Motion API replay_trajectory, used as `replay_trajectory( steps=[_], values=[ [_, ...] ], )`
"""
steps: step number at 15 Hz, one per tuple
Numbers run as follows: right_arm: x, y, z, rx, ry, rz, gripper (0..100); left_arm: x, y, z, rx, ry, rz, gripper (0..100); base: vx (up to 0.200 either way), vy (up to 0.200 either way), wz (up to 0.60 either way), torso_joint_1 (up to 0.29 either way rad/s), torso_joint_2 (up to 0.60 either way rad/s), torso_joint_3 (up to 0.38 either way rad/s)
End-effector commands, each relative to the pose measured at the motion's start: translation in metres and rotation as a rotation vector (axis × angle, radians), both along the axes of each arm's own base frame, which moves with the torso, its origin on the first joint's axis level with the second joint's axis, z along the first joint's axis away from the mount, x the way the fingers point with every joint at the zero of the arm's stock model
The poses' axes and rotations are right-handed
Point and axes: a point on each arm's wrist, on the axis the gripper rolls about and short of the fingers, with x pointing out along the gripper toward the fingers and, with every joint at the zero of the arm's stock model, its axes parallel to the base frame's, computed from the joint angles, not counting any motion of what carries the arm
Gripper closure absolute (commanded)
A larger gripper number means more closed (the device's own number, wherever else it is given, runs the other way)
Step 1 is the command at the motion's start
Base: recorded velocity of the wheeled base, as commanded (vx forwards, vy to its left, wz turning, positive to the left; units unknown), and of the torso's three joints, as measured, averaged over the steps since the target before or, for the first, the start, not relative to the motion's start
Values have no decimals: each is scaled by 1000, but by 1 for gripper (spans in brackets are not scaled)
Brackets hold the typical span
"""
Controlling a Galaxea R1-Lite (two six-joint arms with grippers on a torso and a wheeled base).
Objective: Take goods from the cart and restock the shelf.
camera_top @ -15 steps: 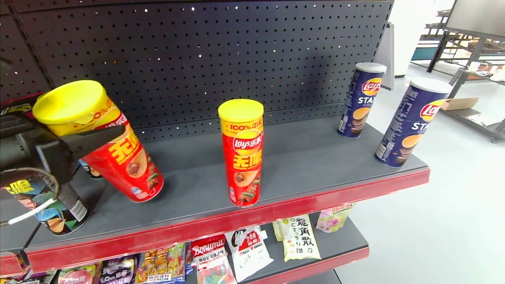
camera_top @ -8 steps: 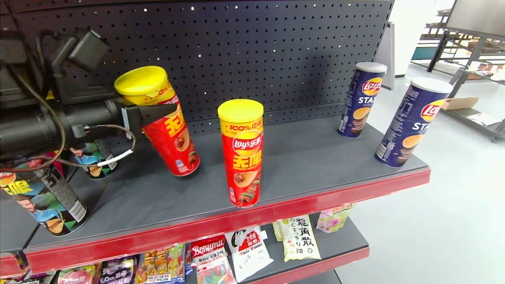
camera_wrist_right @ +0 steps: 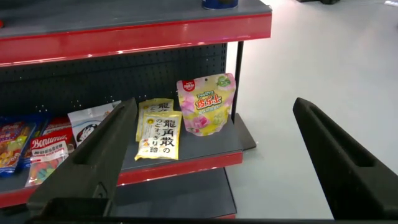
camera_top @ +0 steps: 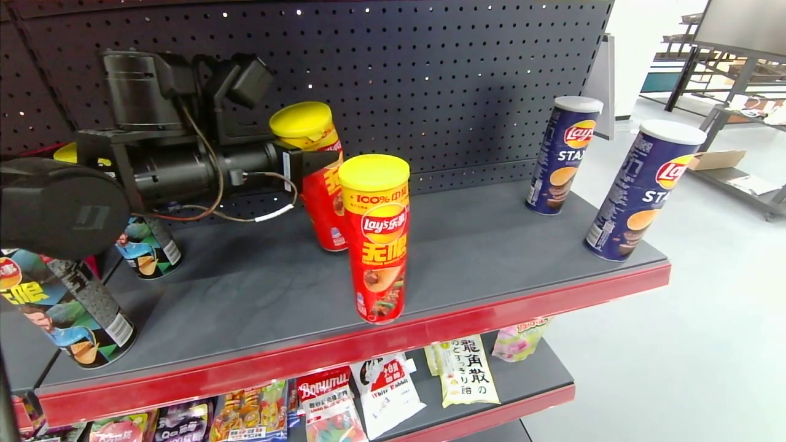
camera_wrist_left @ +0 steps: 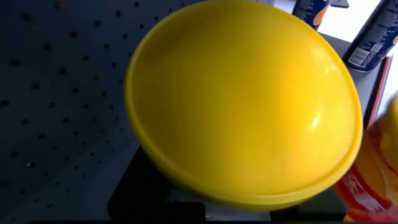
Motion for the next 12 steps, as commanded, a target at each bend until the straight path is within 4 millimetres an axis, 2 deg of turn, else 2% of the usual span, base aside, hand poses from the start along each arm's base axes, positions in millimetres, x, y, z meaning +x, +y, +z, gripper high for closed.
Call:
replay_trajectory(
  steps=[1,4,8,12],
  values=[
    [0,0,0,0,1,0,0,15,-9,-14,12,32,-9,100,0,0,0,0,0,0],
    [0,0,0,0,1,1,0,24,-14,-19,16,38,-14,100,0,0,0,0,0,0],
    [0,0,0,0,1,1,0,38,-31,-14,2,6,-41,100,0,0,0,0,0,0],
    [0,0,0,0,1,1,0,42,-37,-11,-15,0,-50,100,0,0,0,0,0,0]
  ],
)
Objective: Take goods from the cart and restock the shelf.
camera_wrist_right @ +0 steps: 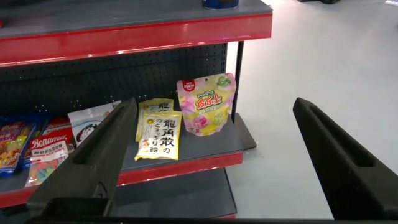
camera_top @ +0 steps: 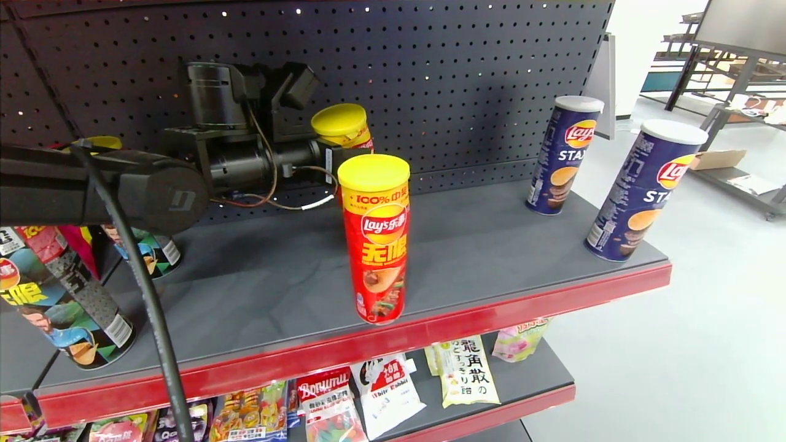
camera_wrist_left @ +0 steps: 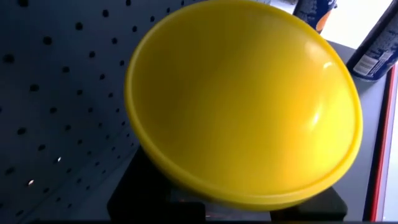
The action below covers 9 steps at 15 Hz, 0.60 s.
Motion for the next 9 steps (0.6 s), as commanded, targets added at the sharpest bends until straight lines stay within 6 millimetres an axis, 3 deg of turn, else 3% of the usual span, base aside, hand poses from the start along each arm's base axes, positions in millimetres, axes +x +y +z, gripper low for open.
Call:
replay_trajectory(
  steps=[1,9],
  values=[
    [0,0,0,0,1,-1,0,2,-2,-2,2,6,-2,100,0,0,0,0,0,0],
    [0,0,0,0,1,-1,0,-3,1,2,17,24,-2,100,0,0,0,0,0,0]
  ],
)
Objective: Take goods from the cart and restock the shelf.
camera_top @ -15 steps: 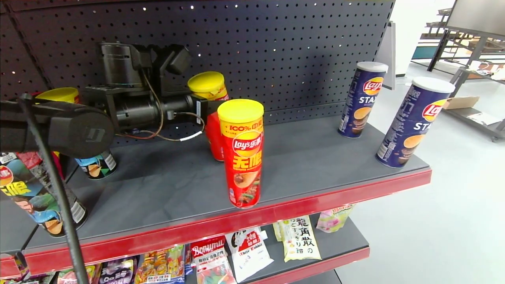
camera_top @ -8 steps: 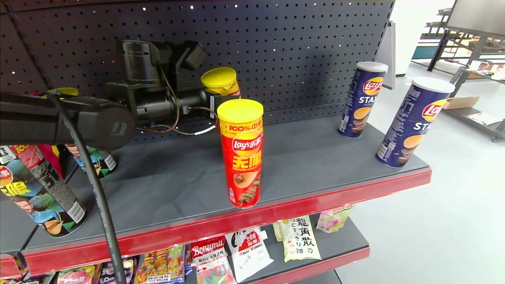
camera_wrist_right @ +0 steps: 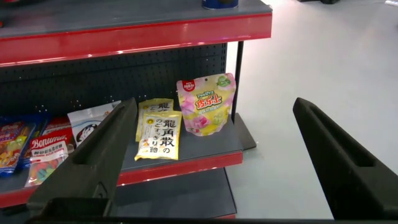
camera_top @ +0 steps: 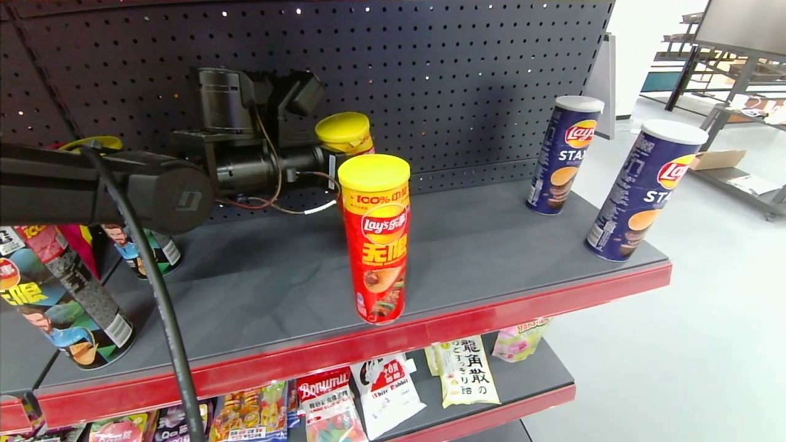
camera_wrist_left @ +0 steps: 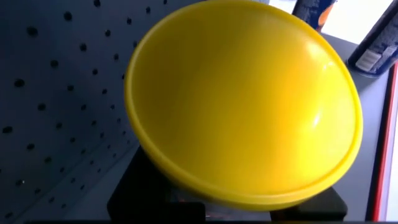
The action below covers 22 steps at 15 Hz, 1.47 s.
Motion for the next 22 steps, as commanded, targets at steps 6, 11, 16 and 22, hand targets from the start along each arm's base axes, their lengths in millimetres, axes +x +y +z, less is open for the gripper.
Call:
replay_trajectory(
  steps=[6,11,16,22],
  values=[
    [0,0,0,0,1,0,0,-5,5,3,25,14,5,100,0,0,0,0,0,0],
    [0,0,0,0,1,1,0,-2,2,-3,44,12,-16,100,0,0,0,0,0,0],
    [0,0,0,0,1,1,0,1,1,-6,46,16,-24,0,0,0,0,0,0,0],
    [0,0,0,0,1,1,0,0,2,-3,36,16,-24,0,0,0,0,0,0,0]
  ],
)
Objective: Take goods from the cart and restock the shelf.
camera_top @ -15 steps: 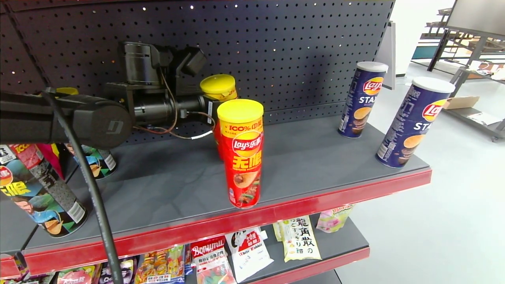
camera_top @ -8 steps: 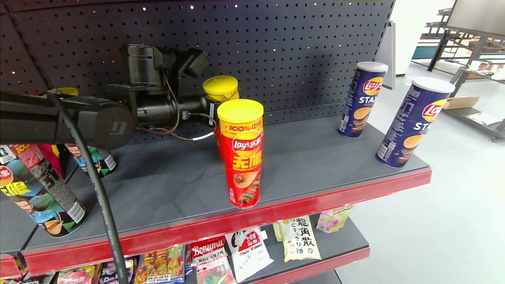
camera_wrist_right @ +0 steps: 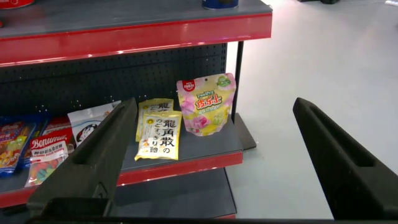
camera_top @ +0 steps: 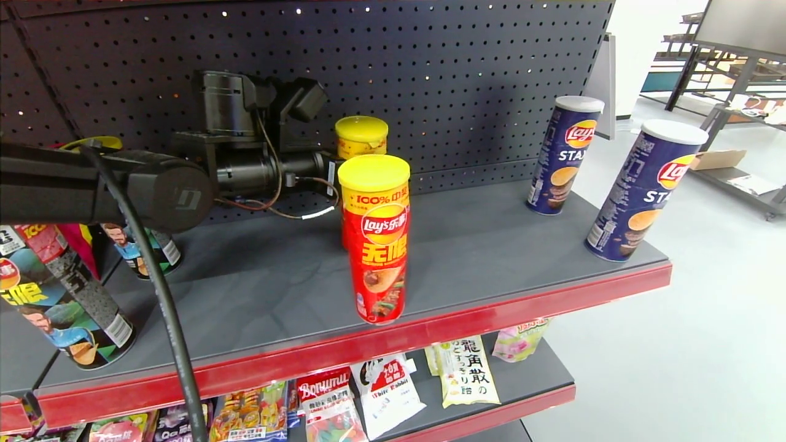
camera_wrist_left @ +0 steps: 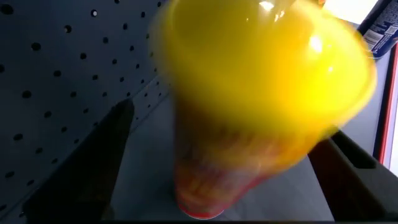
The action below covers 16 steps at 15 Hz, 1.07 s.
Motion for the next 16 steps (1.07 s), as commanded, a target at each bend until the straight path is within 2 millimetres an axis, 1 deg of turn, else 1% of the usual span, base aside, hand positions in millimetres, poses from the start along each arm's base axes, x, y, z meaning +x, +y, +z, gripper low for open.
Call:
replay_trajectory(
  steps=[1,3,5,8,9,10,11,13,14,16],
  values=[
    [0,0,0,0,1,1,0,-3,1,1,-1,0,1,0,0,0,0,0,0,0],
    [0,0,0,0,1,1,0,-8,3,2,1,5,2,0,0,0,0,0,0,0],
    [0,0,0,0,1,1,0,-25,12,2,15,18,3,0,0,0,0,0,0,0],
    [0,0,0,0,1,0,0,-40,24,-1,26,36,19,0,0,0,0,0,0,0],
    [0,0,0,0,2,1,0,-54,32,-1,49,30,20,0,0,0,0,0,0,0],
    [0,0,0,0,1,1,0,-59,36,-3,64,28,22,0,0,0,0,0,0,0],
    [0,0,0,0,1,1,0,-70,43,-7,98,22,20,0,0,0,0,0,0,0],
    [0,0,0,0,1,0,0,-100,59,-8,128,7,34,0,0,0,0,0,0,0],
    [0,0,0,0,1,1,0,-111,65,-5,124,-2,43,0,0,0,0,0,0,0],
    [0,0,0,0,1,1,0,-167,85,3,110,-40,38,0,0,0,0,0,0,0]
  ],
)
